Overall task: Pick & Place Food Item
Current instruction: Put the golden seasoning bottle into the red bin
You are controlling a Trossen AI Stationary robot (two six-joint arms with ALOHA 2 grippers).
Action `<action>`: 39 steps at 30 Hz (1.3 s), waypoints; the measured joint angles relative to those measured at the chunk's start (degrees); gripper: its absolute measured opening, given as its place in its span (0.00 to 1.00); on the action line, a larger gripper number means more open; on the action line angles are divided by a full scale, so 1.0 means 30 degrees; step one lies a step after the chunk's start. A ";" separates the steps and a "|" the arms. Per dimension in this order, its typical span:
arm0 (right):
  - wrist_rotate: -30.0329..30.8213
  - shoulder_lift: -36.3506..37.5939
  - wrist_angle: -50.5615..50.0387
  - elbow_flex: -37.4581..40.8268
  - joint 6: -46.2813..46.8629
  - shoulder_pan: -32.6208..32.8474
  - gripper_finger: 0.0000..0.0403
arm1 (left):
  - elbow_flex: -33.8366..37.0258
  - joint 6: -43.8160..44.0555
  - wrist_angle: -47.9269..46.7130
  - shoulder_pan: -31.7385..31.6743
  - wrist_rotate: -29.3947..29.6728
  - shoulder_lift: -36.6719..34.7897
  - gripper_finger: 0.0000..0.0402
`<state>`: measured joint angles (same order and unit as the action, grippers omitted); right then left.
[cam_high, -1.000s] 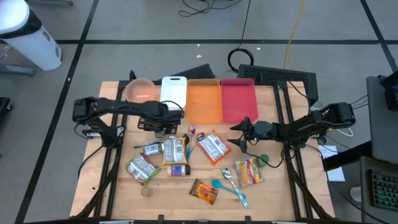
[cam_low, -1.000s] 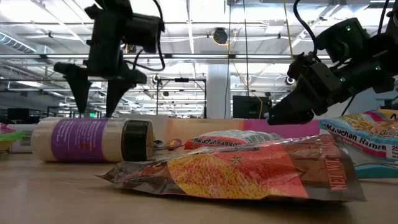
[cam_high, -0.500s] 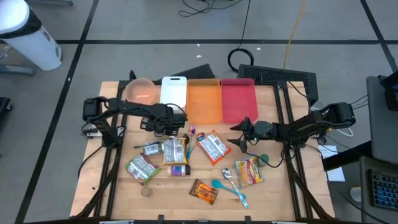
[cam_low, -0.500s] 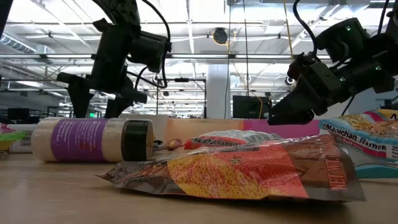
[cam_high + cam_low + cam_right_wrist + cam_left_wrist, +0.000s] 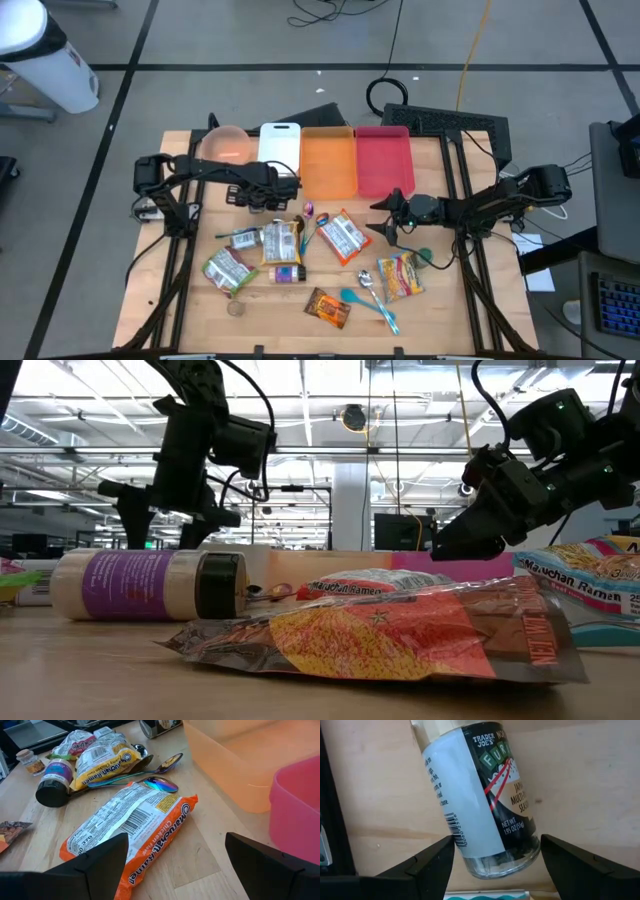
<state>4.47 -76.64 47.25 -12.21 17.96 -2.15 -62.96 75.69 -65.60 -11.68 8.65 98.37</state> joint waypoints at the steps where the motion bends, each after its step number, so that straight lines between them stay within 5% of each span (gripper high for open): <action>1: -0.0003 0.0000 0.0004 0.0000 0.0000 0.0000 0.81 | 0.0000 -0.0004 0.0014 -0.0028 0.0082 0.0000 0.74; 20: -0.0004 0.0000 -0.0161 0.0000 -0.0066 0.0000 0.81 | 0.0006 -0.4046 -0.1912 0.1569 -0.1876 0.0007 0.74; 39: 0.0066 0.0000 -0.0160 0.0000 -0.0073 0.0000 0.81 | 0.0007 -0.1499 -0.5086 0.2698 -0.0392 0.0000 0.74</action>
<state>4.67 -76.64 46.77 -12.21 17.74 -2.15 -62.94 71.19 -80.86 -3.59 7.48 98.37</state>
